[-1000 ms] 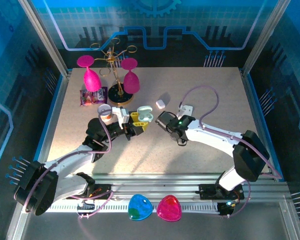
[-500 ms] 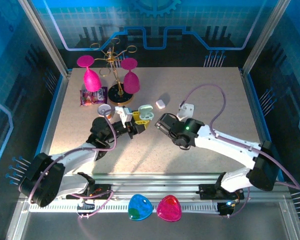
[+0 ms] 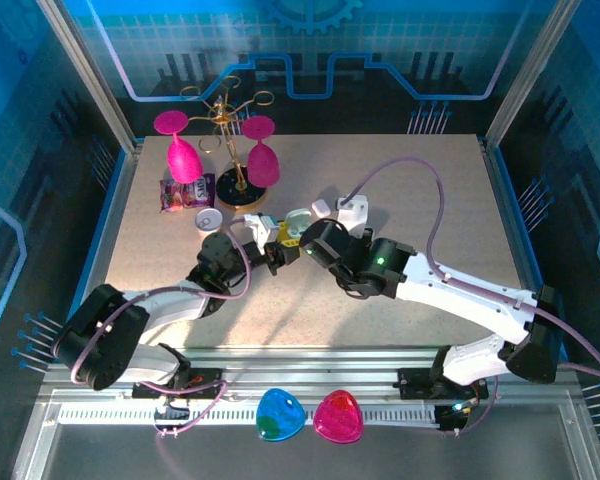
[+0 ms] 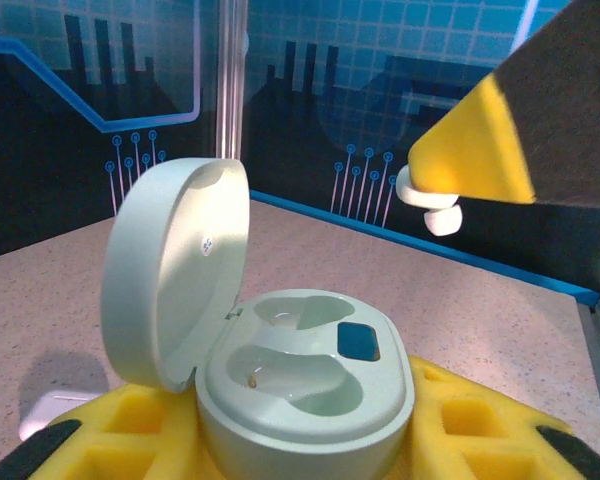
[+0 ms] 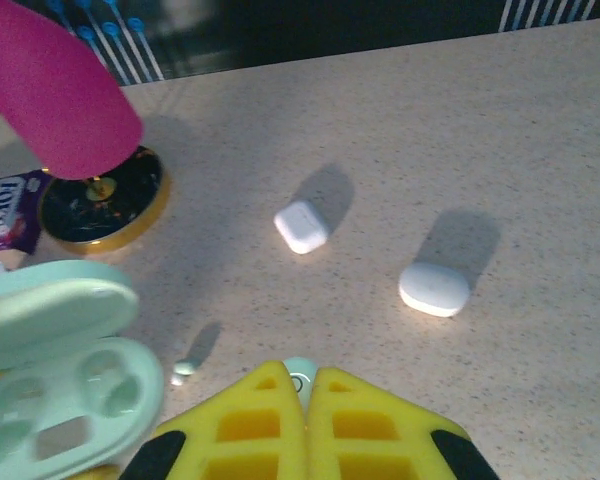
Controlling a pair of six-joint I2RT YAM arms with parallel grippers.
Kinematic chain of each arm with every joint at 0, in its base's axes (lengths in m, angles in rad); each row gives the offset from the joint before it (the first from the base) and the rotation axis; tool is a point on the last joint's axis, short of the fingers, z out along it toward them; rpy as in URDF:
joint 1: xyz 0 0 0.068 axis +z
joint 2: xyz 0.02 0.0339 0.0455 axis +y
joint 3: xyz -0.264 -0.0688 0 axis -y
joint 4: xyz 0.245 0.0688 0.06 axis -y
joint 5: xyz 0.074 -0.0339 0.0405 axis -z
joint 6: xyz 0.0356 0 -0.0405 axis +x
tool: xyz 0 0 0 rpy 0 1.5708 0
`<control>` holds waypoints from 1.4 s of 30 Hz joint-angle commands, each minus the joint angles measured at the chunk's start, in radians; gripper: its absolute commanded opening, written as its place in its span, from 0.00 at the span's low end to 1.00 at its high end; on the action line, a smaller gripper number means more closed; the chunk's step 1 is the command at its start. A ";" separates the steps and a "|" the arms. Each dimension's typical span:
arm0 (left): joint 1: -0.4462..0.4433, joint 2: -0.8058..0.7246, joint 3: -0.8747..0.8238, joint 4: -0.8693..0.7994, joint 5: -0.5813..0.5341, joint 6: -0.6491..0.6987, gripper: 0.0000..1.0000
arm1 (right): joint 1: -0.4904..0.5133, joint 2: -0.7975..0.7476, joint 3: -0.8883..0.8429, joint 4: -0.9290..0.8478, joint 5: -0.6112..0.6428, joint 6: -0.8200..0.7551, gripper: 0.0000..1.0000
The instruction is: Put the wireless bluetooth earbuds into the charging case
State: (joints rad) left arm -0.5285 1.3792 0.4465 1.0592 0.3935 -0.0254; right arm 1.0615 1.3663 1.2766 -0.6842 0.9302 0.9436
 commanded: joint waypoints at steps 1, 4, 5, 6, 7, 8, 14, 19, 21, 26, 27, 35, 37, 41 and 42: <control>-0.028 0.029 0.040 0.038 -0.069 0.046 0.24 | 0.018 0.003 0.043 0.086 -0.035 -0.057 0.04; -0.052 0.055 0.053 0.050 -0.091 0.047 0.24 | 0.020 0.014 0.053 0.110 -0.064 -0.068 0.04; -0.059 0.061 0.056 0.054 -0.098 0.045 0.24 | 0.020 0.018 0.055 0.117 -0.072 -0.070 0.04; -0.066 0.066 0.059 0.055 -0.104 0.046 0.24 | 0.018 0.023 0.055 0.128 -0.080 -0.077 0.04; -0.072 0.070 0.063 0.053 -0.109 0.046 0.24 | 0.018 0.027 0.056 0.136 -0.087 -0.080 0.04; -0.078 0.072 0.068 0.052 -0.113 0.045 0.24 | 0.019 0.032 0.057 0.141 -0.092 -0.083 0.04; -0.104 0.073 0.080 0.045 -0.114 0.046 0.24 | 0.016 0.063 0.060 0.158 -0.123 -0.086 0.04; -0.117 0.057 0.083 0.026 -0.114 0.047 0.24 | -0.001 0.068 0.031 0.190 -0.179 -0.077 0.04; -0.119 0.056 0.082 0.028 -0.119 0.046 0.24 | -0.007 0.068 0.024 0.201 -0.202 -0.070 0.04; -0.119 0.047 0.078 0.032 -0.147 0.035 0.25 | -0.009 0.065 0.016 0.186 -0.210 -0.051 0.04; -0.119 0.046 0.080 0.030 -0.153 0.032 0.25 | -0.009 0.063 0.015 0.179 -0.208 -0.045 0.04; -0.119 0.047 0.092 0.035 -0.181 0.016 0.25 | -0.008 0.046 -0.010 0.153 -0.176 -0.023 0.04; -0.119 0.047 0.093 0.036 -0.177 0.015 0.25 | -0.010 0.047 -0.016 0.150 -0.167 -0.017 0.04; -0.120 0.044 0.093 0.044 -0.163 0.005 0.25 | -0.021 0.052 -0.026 0.157 -0.168 -0.017 0.04; -0.120 0.046 0.091 0.049 -0.159 0.001 0.25 | -0.026 0.056 -0.028 0.158 -0.173 -0.014 0.04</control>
State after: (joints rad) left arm -0.6445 1.4517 0.5026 1.0512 0.2394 -0.0013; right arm 1.0527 1.4250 1.2732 -0.5034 0.7475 0.9081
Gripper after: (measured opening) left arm 0.363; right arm 0.050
